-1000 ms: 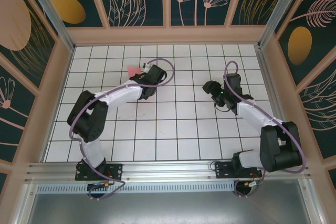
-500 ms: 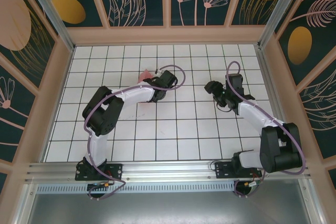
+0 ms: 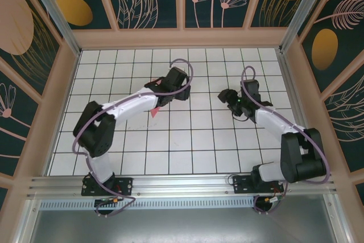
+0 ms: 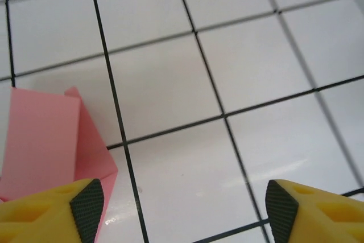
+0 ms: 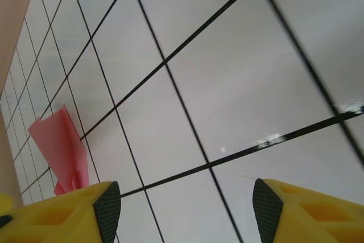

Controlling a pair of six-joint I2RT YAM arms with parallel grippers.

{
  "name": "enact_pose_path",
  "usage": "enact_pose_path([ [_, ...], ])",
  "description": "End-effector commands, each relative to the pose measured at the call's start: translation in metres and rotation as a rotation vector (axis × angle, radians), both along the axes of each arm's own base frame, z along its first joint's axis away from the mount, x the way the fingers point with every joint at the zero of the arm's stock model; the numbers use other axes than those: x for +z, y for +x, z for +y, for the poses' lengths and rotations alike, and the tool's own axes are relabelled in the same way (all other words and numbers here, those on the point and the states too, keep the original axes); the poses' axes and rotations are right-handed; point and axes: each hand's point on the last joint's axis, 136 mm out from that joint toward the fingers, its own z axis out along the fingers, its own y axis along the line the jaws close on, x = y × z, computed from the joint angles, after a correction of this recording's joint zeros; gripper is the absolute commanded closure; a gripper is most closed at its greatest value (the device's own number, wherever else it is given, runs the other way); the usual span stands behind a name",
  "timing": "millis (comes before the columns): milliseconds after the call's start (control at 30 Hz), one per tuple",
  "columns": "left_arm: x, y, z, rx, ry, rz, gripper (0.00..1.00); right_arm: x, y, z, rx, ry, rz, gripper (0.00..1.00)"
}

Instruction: Fold a paper plane with a square sheet of paper (pick it up from the middle)

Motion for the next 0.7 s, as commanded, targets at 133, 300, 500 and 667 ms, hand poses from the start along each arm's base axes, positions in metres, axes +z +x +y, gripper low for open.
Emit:
enact_pose_path([
  [133, 0.014, 0.009, 0.098, 0.298, -0.157, -0.018, 0.11, 0.009, 0.011, 0.115, 0.260, 0.019, -0.031, 0.54],
  [300, -0.006, 0.001, 0.170, 0.477, -0.094, -0.009, 0.06, 0.001, 0.009, 0.206, 0.419, 0.053, -0.024, 0.71],
  [500, -0.037, -0.015, 0.227, 0.639, -0.103, 0.065, 0.02, -0.011, 0.009, 0.283, 0.541, 0.076, -0.024, 0.77],
  [667, -0.049, -0.022, 0.250, 0.705, -0.166, 0.095, 0.01, -0.020, 0.012, 0.323, 0.601, 0.094, -0.009, 0.79],
])
